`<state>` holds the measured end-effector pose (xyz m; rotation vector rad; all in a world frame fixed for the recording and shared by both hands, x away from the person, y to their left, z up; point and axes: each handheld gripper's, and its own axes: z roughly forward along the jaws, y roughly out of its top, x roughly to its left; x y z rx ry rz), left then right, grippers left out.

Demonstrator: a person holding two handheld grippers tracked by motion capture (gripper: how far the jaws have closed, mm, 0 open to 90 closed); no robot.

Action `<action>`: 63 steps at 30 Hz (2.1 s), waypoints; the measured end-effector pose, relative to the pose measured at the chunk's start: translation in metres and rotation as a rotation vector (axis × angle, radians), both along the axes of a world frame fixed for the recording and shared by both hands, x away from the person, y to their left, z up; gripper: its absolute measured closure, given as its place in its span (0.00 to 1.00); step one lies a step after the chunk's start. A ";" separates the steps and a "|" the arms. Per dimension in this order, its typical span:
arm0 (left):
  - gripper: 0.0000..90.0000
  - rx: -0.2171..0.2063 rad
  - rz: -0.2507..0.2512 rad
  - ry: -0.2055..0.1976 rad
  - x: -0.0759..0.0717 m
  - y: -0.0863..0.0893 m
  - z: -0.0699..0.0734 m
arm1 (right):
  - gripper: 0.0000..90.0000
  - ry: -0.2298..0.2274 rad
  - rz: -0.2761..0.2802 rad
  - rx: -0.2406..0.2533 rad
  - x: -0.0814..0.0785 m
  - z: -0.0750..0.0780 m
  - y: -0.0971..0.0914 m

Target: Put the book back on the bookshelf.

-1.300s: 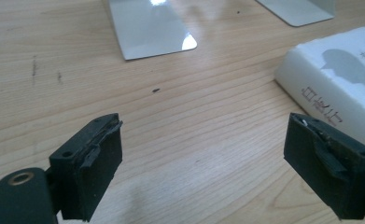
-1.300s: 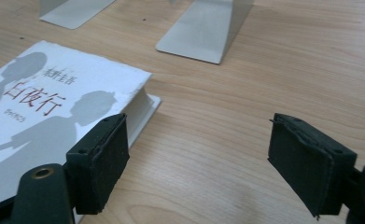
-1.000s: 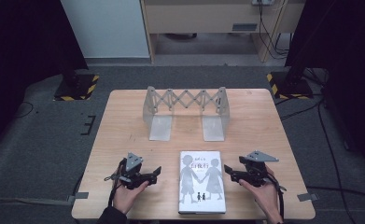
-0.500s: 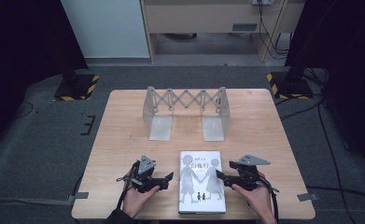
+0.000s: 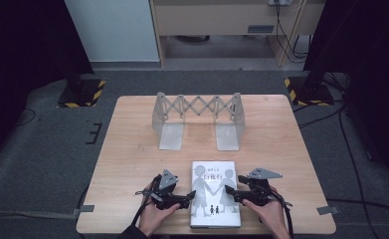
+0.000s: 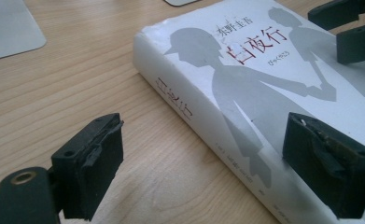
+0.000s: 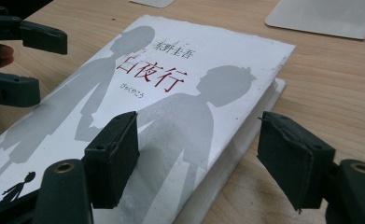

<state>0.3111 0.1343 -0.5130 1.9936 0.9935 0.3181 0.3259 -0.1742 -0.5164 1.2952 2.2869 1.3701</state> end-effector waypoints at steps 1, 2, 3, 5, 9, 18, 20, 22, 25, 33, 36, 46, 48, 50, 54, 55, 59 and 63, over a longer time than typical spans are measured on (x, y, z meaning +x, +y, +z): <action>0.12 0.002 -0.002 0.001 0.000 -0.001 -0.001 | 0.33 0.003 -0.002 0.009 0.000 -0.001 0.001; 0.12 -0.004 -0.006 0.002 0.000 -0.003 -0.001 | 0.33 0.003 -0.002 0.009 0.000 -0.001 0.001; 0.12 -0.003 -0.011 0.003 0.000 -0.004 -0.001 | 0.33 0.002 0.001 0.010 0.000 -0.001 0.001; 0.12 -0.014 -0.023 0.005 0.000 -0.006 -0.003 | 0.32 0.003 0.007 0.021 0.000 -0.003 0.002; 0.12 -0.020 -0.036 -0.006 0.000 -0.008 -0.004 | 0.30 0.014 0.003 0.037 0.001 -0.005 0.003; 0.06 -0.041 -0.055 -0.003 0.003 -0.010 -0.008 | 0.27 0.010 0.017 0.060 0.005 -0.009 0.007; 0.03 -0.042 -0.067 -0.001 0.003 -0.012 -0.008 | 0.27 0.002 0.021 0.058 0.005 -0.008 0.007; 0.00 -0.055 -0.078 0.009 0.002 -0.013 -0.009 | 0.28 -0.013 0.028 0.052 0.004 -0.005 0.006; 0.00 -0.067 -0.073 0.014 0.002 -0.013 -0.009 | 0.30 -0.057 0.028 0.062 0.003 0.001 0.006; 0.00 -0.076 -0.069 0.007 0.001 -0.011 -0.007 | 0.30 -0.076 0.025 0.114 0.005 0.010 0.009; 0.00 -0.080 -0.069 0.006 0.001 -0.009 -0.008 | 0.29 -0.063 0.020 0.145 0.008 0.011 0.012; 0.00 -0.087 -0.082 -0.005 0.002 -0.008 -0.010 | 0.29 -0.019 0.028 0.156 0.015 0.007 0.023; 0.00 -0.088 -0.078 0.001 0.002 -0.008 -0.010 | 0.29 -0.012 0.026 0.152 0.016 0.004 0.026; 0.00 -0.088 -0.080 -0.004 0.002 -0.009 -0.010 | 0.29 0.008 0.030 0.157 0.017 0.002 0.028; 0.00 -0.089 -0.082 0.003 0.003 -0.008 -0.010 | 0.34 0.048 0.058 0.203 0.019 0.000 0.032; 0.00 -0.092 -0.081 0.006 0.003 -0.007 -0.010 | 0.33 0.031 0.046 0.194 0.018 0.000 0.036; 0.02 -0.119 -0.085 0.037 0.004 -0.006 -0.012 | 0.37 0.036 0.036 0.201 0.019 -0.001 0.035; 0.04 -0.140 -0.086 0.061 0.006 -0.005 -0.013 | 0.48 0.055 0.013 0.226 0.021 -0.002 0.032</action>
